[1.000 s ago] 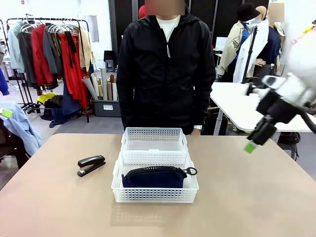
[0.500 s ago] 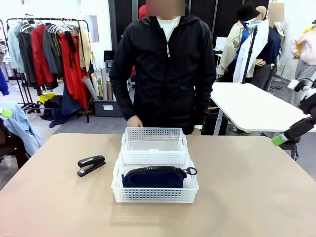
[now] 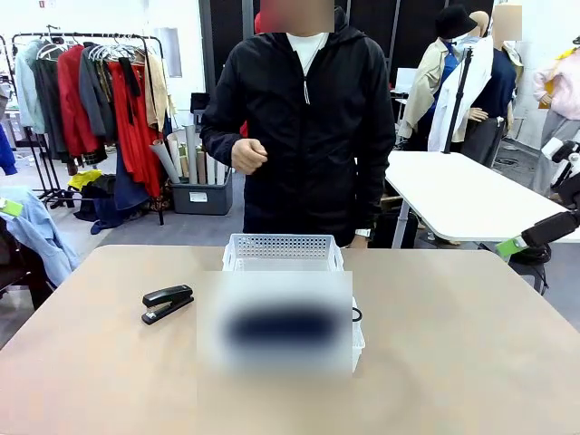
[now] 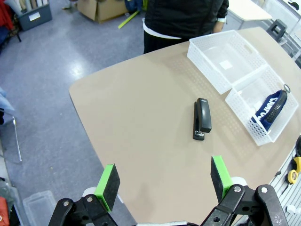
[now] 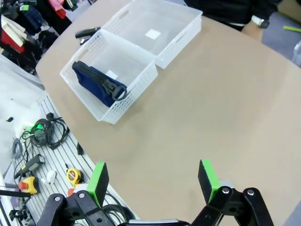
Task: Distribute items into two baskets.
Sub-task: Pick up the Stapler that the person points to.
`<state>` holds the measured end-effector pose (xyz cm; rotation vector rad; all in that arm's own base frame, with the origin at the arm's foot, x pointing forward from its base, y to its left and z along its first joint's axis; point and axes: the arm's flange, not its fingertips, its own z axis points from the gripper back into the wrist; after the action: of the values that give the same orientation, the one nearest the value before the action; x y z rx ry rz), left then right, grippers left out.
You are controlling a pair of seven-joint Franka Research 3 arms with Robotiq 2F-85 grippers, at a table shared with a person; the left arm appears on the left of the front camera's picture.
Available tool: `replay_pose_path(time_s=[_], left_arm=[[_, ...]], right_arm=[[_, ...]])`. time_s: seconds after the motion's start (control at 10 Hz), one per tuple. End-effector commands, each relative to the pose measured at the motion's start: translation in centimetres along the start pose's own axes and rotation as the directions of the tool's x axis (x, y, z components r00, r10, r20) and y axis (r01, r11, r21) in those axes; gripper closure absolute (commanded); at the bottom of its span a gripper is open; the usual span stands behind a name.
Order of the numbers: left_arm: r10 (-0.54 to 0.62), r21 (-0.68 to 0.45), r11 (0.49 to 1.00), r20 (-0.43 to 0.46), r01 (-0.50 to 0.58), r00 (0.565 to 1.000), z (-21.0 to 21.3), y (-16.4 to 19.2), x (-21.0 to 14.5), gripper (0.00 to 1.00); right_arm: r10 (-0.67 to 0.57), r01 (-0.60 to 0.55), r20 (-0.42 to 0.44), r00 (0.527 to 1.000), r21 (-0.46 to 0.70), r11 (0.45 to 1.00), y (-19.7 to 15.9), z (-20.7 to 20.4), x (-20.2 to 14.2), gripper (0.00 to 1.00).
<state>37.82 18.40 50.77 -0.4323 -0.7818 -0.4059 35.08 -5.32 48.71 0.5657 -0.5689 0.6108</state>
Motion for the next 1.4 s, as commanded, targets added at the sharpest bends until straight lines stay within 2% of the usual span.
replay_pose_path(time_s=[0.0, 1.2, 1.3], left_arm=[[-0.012, -0.016, 1.0, 0.028, 0.012, 1.0, -0.09, 0.2, -0.07, 0.0], [-0.012, -0.016, 1.0, 0.028, 0.012, 1.0, -0.09, 0.2, -0.07, 0.0], [0.0, 0.0, 1.0, 0.0, 0.0, 1.0, 0.0, 0.0, 0.0, 0.0]], right_arm=[[-0.007, 0.007, -0.013, 1.0, -0.007, 1.0, -0.15, 0.07, -0.15, 0.0], [-0.007, 0.007, -0.013, 1.0, -0.007, 1.0, -0.15, 0.07, -0.15, 0.0], [-0.007, 0.007, -0.013, 1.0, -0.007, 1.0, -0.15, 0.07, -0.15, 0.0]])
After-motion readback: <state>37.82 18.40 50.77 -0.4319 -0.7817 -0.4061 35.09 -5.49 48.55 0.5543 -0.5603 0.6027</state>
